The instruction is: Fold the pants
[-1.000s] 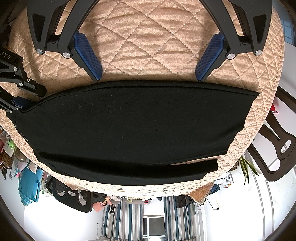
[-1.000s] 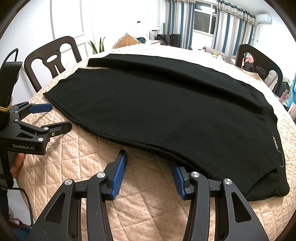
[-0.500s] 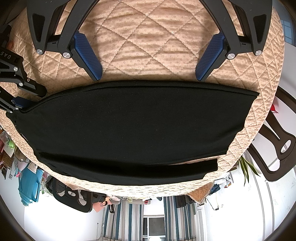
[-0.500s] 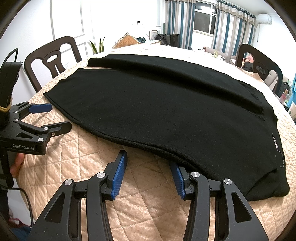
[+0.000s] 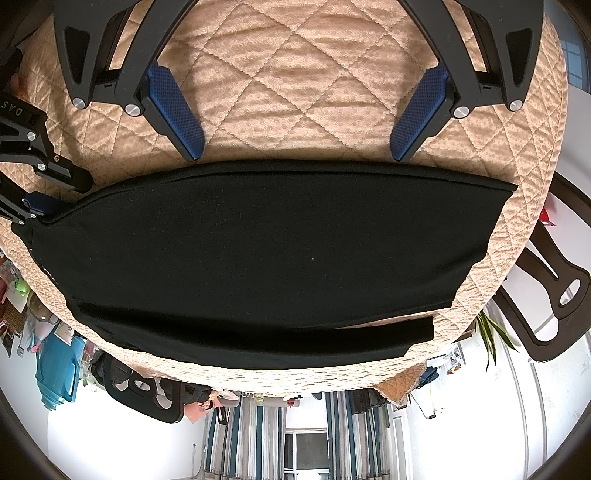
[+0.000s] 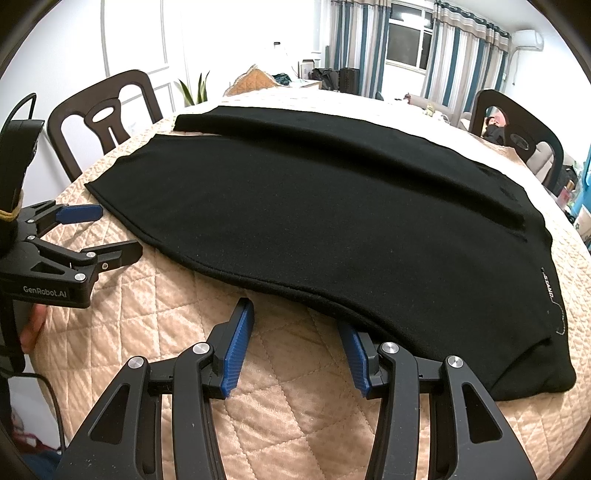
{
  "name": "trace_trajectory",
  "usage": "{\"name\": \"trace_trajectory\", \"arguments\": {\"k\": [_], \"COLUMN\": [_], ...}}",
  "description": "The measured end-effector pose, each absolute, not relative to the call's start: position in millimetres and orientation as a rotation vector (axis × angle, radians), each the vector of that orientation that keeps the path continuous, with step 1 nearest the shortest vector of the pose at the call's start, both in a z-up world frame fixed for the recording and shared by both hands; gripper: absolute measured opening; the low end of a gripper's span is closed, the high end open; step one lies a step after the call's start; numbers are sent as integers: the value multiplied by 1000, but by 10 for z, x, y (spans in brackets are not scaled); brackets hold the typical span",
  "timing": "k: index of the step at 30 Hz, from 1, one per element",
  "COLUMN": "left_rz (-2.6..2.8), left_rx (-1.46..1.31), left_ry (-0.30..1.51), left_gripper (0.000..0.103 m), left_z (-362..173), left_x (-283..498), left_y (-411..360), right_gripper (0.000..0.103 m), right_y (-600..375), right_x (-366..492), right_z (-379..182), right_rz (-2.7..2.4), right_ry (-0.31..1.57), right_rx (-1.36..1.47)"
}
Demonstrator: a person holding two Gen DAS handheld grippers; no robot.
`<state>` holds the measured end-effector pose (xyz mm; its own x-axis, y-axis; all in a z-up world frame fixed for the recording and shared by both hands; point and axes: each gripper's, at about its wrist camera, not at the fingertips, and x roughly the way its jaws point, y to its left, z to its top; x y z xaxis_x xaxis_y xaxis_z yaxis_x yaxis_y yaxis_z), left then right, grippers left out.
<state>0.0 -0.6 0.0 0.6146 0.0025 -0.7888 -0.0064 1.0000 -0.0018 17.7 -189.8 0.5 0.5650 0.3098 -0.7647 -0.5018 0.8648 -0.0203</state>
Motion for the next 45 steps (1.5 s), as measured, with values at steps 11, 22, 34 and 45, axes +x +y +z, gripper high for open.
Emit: {"name": "trace_trajectory", "arguments": {"k": [11, 22, 34, 45], "left_rz": [7, -21, -36, 79], "left_rx": [-3, -73, -420, -475], "left_ry": [910, 894, 817, 785], "left_gripper": [103, 103, 101, 65], "left_z": [-14, 31, 62, 53], "left_x": [24, 12, 62, 178], "left_y": [-19, 140, 709, 901], "right_gripper": [48, 48, 48, 48], "right_y": [-2032, -2736, -3709, -3995], "right_x": [73, -86, 157, 242], "right_z": [37, 129, 40, -10], "right_rz": [495, 372, 221, 131], "right_ry": [850, 823, 825, 739], "right_rx": [-196, 17, 463, 662]}}
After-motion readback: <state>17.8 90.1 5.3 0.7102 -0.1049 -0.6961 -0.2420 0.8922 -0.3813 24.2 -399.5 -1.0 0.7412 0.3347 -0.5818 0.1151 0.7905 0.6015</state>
